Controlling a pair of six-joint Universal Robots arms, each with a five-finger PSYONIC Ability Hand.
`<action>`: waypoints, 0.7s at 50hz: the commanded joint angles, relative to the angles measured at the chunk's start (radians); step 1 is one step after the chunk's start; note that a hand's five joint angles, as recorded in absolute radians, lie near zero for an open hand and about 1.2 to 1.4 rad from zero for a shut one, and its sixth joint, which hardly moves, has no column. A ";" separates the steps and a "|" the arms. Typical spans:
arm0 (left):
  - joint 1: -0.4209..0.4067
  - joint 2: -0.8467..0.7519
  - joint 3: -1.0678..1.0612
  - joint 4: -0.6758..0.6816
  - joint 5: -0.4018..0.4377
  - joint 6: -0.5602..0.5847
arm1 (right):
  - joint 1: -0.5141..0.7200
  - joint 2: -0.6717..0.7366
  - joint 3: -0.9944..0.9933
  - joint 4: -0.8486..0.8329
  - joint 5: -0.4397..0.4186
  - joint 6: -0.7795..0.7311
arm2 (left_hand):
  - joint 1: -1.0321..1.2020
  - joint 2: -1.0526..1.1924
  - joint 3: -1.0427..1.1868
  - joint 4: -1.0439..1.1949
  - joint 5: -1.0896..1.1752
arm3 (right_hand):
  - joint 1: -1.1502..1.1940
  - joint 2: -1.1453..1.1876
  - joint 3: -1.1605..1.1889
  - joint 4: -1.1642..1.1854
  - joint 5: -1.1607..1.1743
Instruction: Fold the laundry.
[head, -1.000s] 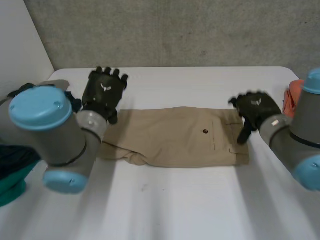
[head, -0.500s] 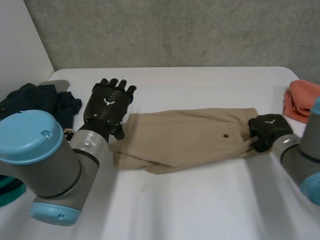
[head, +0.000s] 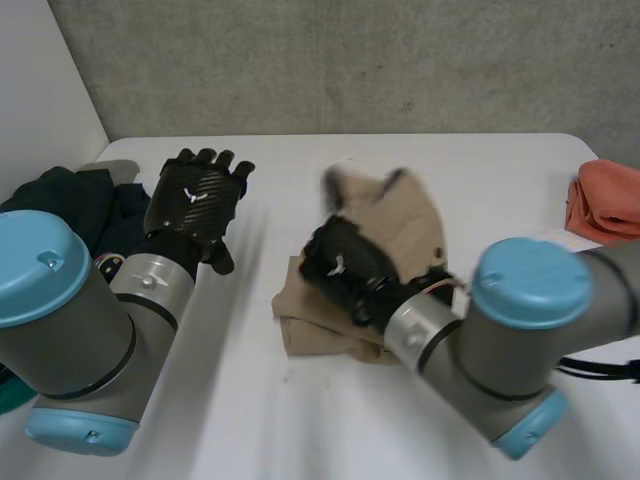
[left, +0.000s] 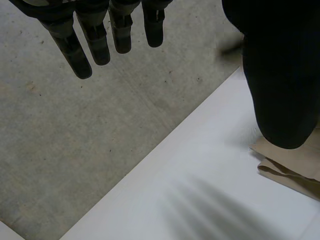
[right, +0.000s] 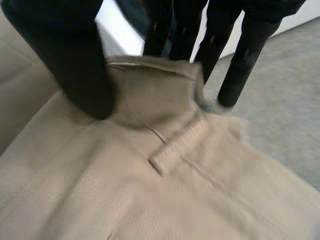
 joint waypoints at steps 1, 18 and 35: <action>0.005 -0.005 0.038 0.002 0.000 -0.013 | -0.019 0.019 -0.098 0.090 0.077 0.294 | -0.013 -0.030 -0.036 -0.026 -0.047 | -0.647 -0.662 -0.675 -0.678 -0.678; -0.199 -0.218 0.376 -0.132 0.189 -0.138 | -0.353 -0.197 -0.025 0.214 0.068 1.024 | -0.013 -0.030 -0.036 -0.026 -0.047 | -0.647 -0.662 -0.675 -0.678 -0.678; -0.215 -0.590 0.700 -0.419 0.028 -0.119 | -0.348 0.027 -0.113 0.331 0.047 0.945 | -0.013 -0.030 -0.036 -0.026 -0.047 | -0.647 -0.662 -0.675 -0.678 -0.678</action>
